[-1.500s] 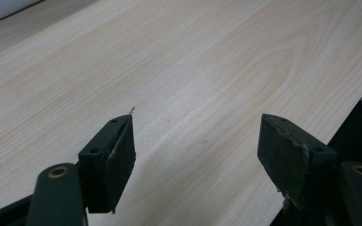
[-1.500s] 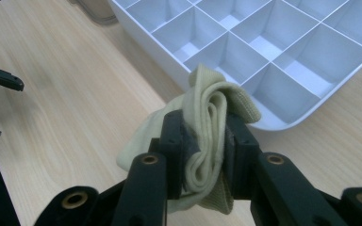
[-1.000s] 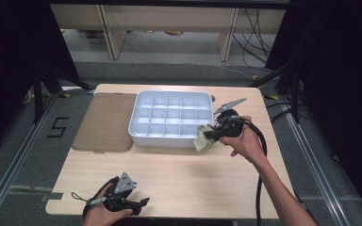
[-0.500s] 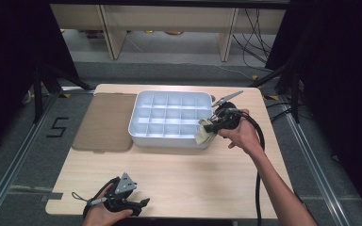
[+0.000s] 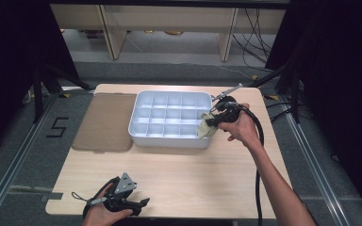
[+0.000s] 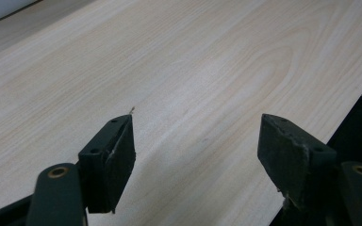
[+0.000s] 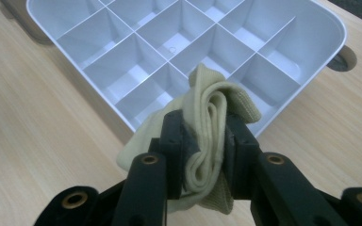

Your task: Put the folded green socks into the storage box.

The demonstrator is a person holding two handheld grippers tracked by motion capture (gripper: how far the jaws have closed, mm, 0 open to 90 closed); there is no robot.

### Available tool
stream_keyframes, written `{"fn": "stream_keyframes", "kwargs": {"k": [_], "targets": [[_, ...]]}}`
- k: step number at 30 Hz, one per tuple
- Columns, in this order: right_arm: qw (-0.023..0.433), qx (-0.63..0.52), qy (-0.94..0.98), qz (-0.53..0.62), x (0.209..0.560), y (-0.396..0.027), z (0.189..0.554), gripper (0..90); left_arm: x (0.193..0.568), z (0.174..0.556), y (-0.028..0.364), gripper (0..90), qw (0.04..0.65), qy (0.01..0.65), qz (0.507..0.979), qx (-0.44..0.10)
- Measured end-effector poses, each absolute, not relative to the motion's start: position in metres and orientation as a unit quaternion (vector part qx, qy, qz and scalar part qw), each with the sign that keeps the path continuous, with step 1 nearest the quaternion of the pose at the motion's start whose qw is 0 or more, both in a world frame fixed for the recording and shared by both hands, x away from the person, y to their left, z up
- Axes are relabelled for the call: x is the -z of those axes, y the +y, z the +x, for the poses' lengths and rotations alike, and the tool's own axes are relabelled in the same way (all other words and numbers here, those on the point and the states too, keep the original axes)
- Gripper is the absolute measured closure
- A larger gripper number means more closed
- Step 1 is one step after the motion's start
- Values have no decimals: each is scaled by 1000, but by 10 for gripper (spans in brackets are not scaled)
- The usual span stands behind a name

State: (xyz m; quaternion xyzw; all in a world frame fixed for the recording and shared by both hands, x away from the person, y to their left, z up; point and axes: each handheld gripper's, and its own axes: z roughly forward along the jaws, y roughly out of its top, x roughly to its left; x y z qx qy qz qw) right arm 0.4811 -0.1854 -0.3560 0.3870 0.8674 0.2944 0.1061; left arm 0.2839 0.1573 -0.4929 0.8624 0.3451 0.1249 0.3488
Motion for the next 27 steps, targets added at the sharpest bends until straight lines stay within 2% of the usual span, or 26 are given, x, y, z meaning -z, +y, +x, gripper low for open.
{"fn": "stream_keyframes", "kwargs": {"k": [27], "targets": [[124,-233,882,390,380,-170,511,733,493,283,158,274,348,353,860,-122]]}}
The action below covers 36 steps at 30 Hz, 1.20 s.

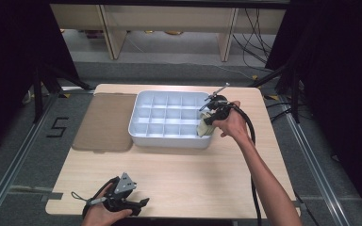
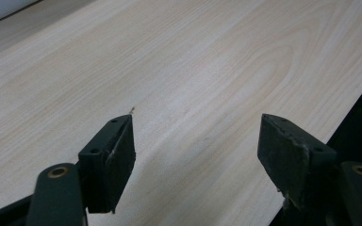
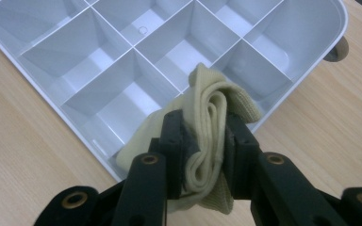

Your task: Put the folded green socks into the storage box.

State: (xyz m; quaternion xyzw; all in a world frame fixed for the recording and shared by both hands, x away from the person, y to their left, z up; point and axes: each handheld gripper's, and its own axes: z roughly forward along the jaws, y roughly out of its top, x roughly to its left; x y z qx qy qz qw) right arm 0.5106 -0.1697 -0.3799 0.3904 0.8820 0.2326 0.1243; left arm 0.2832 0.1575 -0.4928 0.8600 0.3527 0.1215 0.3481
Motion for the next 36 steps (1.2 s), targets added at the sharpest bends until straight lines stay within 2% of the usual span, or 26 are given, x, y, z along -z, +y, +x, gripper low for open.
{"fn": "stream_keyframes", "kwargs": {"k": [5,15,19,20,23,36], "targets": [[117,-227,883,394,386,-167,513,733,493,283,157,274,350,353,860,-118],[138,-198,897,369,398,-158,517,732,494,283,157,274,349,351,861,-120],[132,-189,898,375,403,-153,516,732,493,284,157,274,346,344,864,-123],[133,-187,900,371,405,-153,517,732,493,285,159,274,339,341,866,-138],[131,-186,901,370,409,-153,517,732,494,283,157,274,348,350,861,-119],[119,-163,912,358,429,-149,518,729,495,283,156,274,348,346,864,-115]]}}
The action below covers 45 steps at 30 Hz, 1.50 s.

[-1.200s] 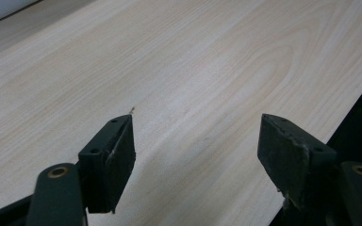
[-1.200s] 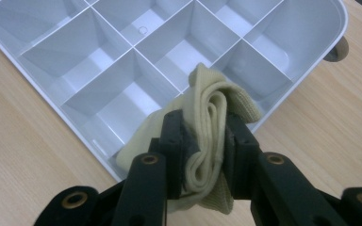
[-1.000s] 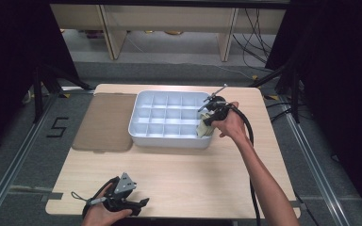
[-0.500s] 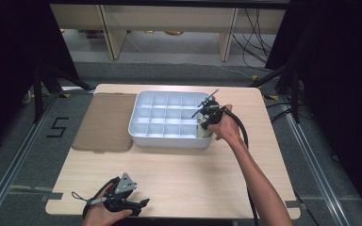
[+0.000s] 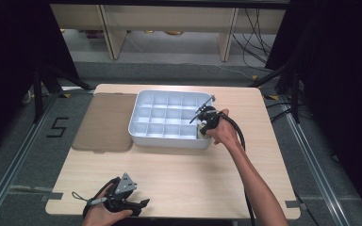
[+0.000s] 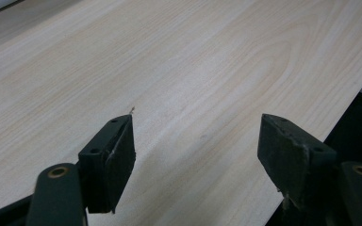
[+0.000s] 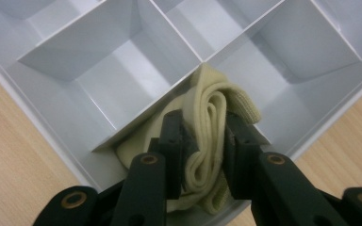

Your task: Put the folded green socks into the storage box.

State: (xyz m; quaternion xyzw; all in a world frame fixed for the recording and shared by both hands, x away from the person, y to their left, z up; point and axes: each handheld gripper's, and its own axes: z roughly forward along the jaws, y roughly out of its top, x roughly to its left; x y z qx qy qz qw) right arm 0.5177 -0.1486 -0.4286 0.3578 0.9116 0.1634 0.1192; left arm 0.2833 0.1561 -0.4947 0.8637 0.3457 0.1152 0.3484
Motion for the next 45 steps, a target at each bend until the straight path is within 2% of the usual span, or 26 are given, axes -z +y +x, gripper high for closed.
{"fn": "stream_keyframes", "kwargs": {"k": [6,9,12,15,19,21,22,26,45], "targets": [[121,-151,913,359,436,-145,518,721,495,283,156,274,349,347,863,-115],[120,-157,912,360,435,-147,519,684,495,283,156,274,348,346,864,-114],[118,-170,906,370,432,-150,520,607,495,283,156,274,348,348,863,-112],[116,-185,902,371,426,-155,518,602,496,283,155,274,345,351,864,-111],[113,-202,896,379,413,-159,516,653,495,283,156,273,343,345,866,-115],[119,-213,896,370,409,-160,518,718,495,286,157,273,346,325,871,-127],[104,-211,892,387,407,-159,516,751,495,286,157,273,345,324,871,-128],[112,-204,899,371,411,-159,520,814,496,283,156,272,336,346,868,-119],[124,-131,913,366,442,-143,528,831,497,283,155,272,339,344,869,-111]]}}
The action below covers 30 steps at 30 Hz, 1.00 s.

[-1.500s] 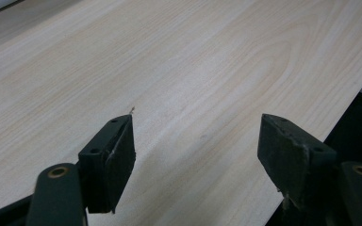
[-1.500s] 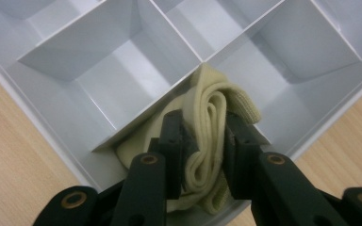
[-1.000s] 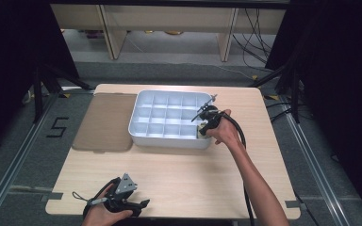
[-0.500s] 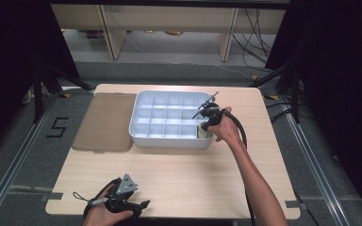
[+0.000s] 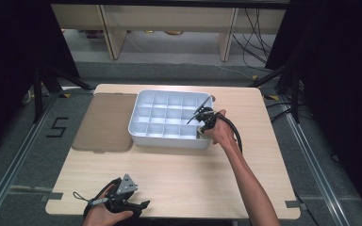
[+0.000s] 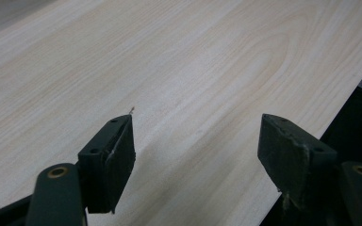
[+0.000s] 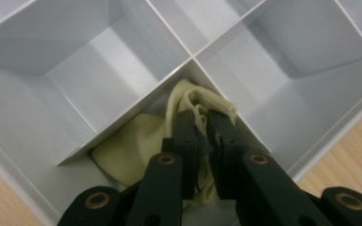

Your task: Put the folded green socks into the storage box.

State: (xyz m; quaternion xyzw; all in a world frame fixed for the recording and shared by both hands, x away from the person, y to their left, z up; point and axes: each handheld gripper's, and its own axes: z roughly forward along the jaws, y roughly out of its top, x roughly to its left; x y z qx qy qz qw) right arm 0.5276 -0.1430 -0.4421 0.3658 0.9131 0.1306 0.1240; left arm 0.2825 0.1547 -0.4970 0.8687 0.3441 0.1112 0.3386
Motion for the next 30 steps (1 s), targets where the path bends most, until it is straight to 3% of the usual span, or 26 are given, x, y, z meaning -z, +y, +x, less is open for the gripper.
{"fn": "stream_keyframes", "kwargs": {"k": [9,30], "targets": [[118,-135,913,367,443,-143,528,800,497,283,155,272,339,345,868,-112],[112,-212,894,378,404,-160,518,709,498,284,156,272,339,349,867,-109]]}}
